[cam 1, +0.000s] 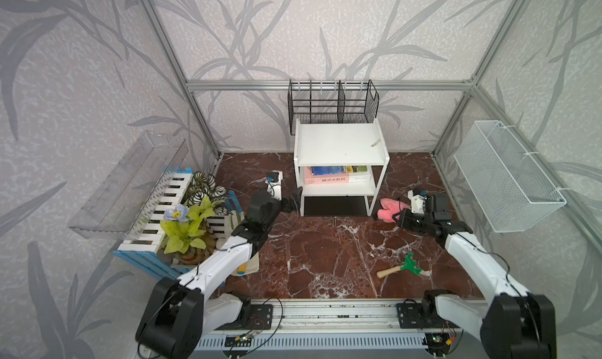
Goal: Wipe the bookshelf clean with a cloth
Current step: Wipe the dust from the shelf, then adjust the cleaning item.
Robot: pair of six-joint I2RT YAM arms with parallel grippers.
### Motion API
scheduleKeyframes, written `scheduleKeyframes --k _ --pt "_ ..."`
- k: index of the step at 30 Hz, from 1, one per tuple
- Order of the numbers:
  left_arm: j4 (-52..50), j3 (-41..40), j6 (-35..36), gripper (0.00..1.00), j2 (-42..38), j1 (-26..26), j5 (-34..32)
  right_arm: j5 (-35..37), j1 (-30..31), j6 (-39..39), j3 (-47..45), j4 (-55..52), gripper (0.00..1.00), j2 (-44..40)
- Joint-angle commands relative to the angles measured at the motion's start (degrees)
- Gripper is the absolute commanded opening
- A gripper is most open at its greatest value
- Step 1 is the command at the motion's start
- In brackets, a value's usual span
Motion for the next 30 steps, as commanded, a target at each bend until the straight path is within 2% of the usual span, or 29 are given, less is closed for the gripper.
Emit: scheduleKeyframes --k 1,4,6,8,9,13,18,22,25,28,29,30 --pt "1.05 -6.30 -2.71 1.00 -9.73 0.74 4.73 -2.22 0.96 -3.28 -0.93 -1.84 0.00 -10.46" --pt "8.50 -12.79 -4.93 1.00 -18.61 -1.01 18.09 -13.35 3.22 -1.80 -4.83 9.38 0.00 -18.83" --pt "11.95 -14.43 -5.30 1.00 -21.41 -4.03 24.12 -22.03 6.44 -2.86 -6.45 16.50 0.00 -22.08" --pt "11.09 -11.76 -4.88 1.00 -19.64 -7.29 31.90 -27.14 10.70 -3.74 -6.90 21.55 0.00 -23.52" --pt "9.21 -8.59 -4.92 1.00 -16.10 -9.24 35.14 -29.07 13.33 -5.19 -5.90 21.53 0.00 -22.89" --pt "8.42 -1.48 -5.06 1.00 -7.12 -13.25 44.61 -31.72 21.53 -9.75 -1.01 19.74 0.00 -16.97" --pt "8.48 2.21 2.60 1.00 -1.57 -18.66 47.42 -32.94 27.51 -10.10 2.66 24.22 0.00 -10.15" --pt "15.87 1.91 3.94 1.00 0.63 -20.50 52.89 -33.60 29.68 -9.96 3.60 27.71 0.00 -6.65" --pt "18.18 1.86 4.44 1.00 2.09 -20.76 52.22 -34.54 30.54 -9.54 3.74 29.99 0.00 -4.69" --pt "18.90 1.88 4.04 0.86 2.79 -20.77 49.53 -34.71 30.77 -9.46 3.90 31.19 0.00 -3.43" --pt "19.52 1.65 3.85 0.77 2.88 -20.79 49.10 -34.01 30.70 -9.60 3.93 30.96 0.00 -3.14" --pt "20.20 1.44 3.40 0.62 2.83 -20.79 48.14 -33.49 30.73 -9.67 3.98 30.70 0.00 -2.87"
